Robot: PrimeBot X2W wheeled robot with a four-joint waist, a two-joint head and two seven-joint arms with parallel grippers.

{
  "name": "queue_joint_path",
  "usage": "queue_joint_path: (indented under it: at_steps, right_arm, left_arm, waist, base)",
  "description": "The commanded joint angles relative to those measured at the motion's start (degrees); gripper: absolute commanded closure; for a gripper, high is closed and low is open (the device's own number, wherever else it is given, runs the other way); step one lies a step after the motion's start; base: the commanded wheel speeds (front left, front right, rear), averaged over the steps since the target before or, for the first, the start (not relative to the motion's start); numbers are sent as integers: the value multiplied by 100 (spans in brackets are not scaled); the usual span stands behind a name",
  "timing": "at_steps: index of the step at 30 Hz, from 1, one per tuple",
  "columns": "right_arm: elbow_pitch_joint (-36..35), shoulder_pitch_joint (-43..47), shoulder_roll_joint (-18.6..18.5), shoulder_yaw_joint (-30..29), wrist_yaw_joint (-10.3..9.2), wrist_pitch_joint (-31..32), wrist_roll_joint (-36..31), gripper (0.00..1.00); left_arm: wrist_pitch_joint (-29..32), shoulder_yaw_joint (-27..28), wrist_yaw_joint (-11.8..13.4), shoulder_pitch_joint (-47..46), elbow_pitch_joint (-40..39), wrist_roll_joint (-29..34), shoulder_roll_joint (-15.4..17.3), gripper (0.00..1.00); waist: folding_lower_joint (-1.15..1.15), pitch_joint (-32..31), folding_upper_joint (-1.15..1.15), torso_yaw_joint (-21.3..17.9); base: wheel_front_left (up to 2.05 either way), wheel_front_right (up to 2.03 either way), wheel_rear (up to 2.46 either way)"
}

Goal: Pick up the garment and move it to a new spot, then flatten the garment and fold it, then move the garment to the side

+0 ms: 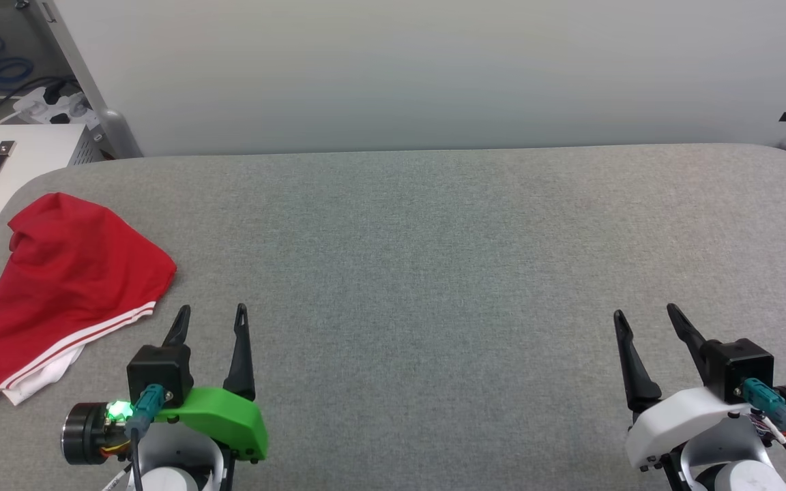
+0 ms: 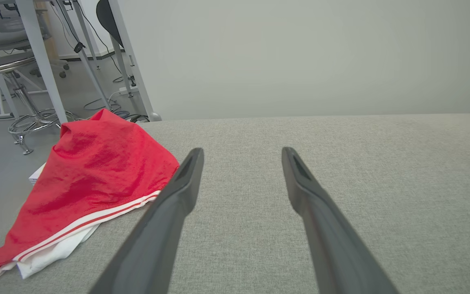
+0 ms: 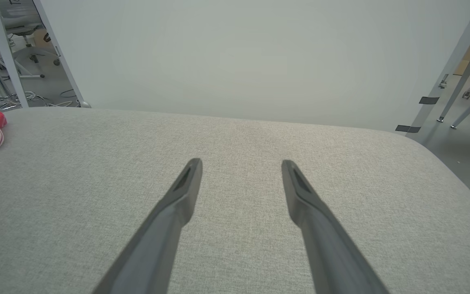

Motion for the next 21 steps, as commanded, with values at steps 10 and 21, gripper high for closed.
queue_joint_path:
  at_steps: [10,21]
  right_arm:
    - [36,25,2,-59,-1,-166,130,0]
    - [-80,37,3,-59,-2,-294,221,0]
  left_arm:
    - [-166,-37,-15,42,52,-183,-8,0]
    - [-295,-50,-71,56,23,-334,-11,0]
  waist:
    - [0,-2,0,-2]
    - [0,-1,0,11]
  base:
    - [0,0,0]
    - [0,0,0]
